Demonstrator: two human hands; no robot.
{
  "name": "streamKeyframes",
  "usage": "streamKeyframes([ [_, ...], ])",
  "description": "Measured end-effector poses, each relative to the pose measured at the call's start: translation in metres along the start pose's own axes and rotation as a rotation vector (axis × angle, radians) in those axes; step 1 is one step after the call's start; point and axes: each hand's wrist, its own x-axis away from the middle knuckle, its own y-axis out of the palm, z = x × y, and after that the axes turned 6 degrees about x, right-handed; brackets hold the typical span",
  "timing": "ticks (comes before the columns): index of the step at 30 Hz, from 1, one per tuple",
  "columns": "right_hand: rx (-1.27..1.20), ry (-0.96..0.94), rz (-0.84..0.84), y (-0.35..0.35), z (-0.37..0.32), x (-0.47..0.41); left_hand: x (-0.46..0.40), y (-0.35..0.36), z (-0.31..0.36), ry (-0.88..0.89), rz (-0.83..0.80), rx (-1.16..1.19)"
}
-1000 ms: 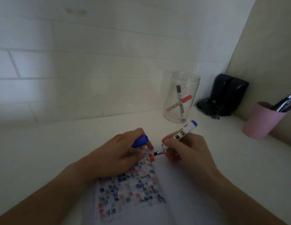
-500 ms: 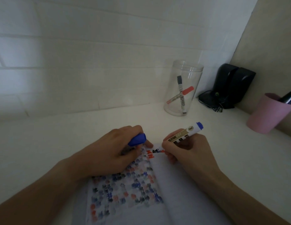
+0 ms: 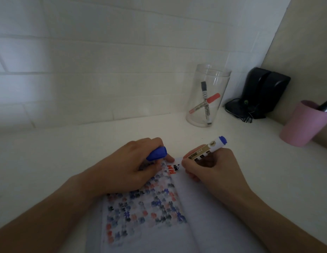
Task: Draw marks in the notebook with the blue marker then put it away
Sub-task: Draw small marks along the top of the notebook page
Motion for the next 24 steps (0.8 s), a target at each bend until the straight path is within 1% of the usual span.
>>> streamKeyframes([
  [3, 0.007, -0.006, 0.033, 0.0001, -0.0001, -0.0011, 0.0004, 0.0006, -0.0014, 0.002, -0.003, 0.001],
  [7, -0.032, -0.007, 0.026, -0.0007, 0.0008, -0.0011, 0.0009, 0.0000, -0.0009, 0.006, -0.002, 0.002],
  [12, -0.007, -0.014, 0.002, -0.0015, -0.0008, -0.0003, 0.0009, 0.0000, -0.0009, 0.013, -0.006, 0.001],
  [20, 0.003, -0.019, 0.021, -0.0006, -0.0011, -0.0008, 0.0010, 0.0008, -0.0031, 0.022, 0.005, 0.009],
  [24, -0.049, -0.010, 0.028, -0.0016, 0.0007, -0.0023, 0.0011, 0.0006, -0.0030, 0.013, 0.002, 0.008],
])
